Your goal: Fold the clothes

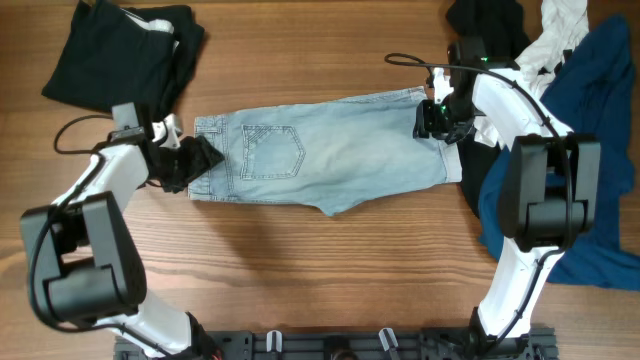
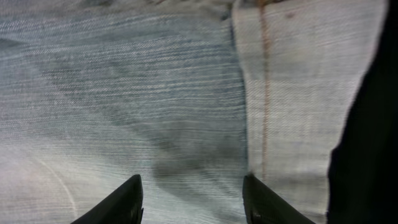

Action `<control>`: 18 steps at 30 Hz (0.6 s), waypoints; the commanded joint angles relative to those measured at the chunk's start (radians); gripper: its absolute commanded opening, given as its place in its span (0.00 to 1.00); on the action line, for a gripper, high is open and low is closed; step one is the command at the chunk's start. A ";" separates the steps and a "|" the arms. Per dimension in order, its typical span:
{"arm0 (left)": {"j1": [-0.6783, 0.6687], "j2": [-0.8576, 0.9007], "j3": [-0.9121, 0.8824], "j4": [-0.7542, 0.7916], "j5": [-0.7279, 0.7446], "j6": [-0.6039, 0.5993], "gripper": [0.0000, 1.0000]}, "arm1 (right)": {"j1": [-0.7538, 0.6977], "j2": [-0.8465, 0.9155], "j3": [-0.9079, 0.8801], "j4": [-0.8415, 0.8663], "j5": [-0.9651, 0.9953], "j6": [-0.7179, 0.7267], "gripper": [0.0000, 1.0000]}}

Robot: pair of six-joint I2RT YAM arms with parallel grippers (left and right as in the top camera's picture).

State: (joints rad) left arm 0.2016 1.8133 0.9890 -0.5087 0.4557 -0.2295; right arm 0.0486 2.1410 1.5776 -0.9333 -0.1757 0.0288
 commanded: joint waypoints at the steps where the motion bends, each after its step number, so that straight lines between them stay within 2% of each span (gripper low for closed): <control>1: -0.035 0.086 -0.044 0.000 -0.014 -0.008 0.30 | -0.001 -0.020 -0.005 0.002 -0.006 0.005 0.50; 2: -0.034 0.086 -0.044 0.005 -0.047 -0.035 0.12 | -0.001 -0.020 -0.005 0.002 -0.006 0.005 0.46; 3: -0.031 0.086 -0.043 0.006 -0.075 -0.053 0.04 | -0.001 -0.020 -0.005 0.002 -0.009 0.005 0.38; 6: -0.017 0.081 -0.042 0.004 -0.094 -0.067 0.04 | -0.001 -0.020 -0.005 0.004 -0.029 0.005 0.19; 8: -0.003 0.067 -0.034 -0.013 -0.115 -0.066 0.04 | -0.001 -0.020 -0.005 0.010 -0.069 0.001 0.11; 13: 0.023 0.007 0.060 -0.177 -0.238 -0.062 0.04 | -0.001 -0.025 -0.004 0.024 -0.181 -0.010 0.05; 15: 0.023 -0.026 0.139 -0.271 -0.304 -0.053 0.04 | -0.001 -0.032 -0.004 0.027 -0.248 -0.036 0.04; 18: 0.023 -0.063 0.247 -0.364 -0.327 -0.008 0.04 | 0.000 -0.040 -0.004 0.032 -0.298 -0.038 0.04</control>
State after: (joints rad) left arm 0.2131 1.8198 1.1080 -0.8150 0.2703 -0.2741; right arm 0.0486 2.1410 1.5776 -0.9077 -0.3534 0.0181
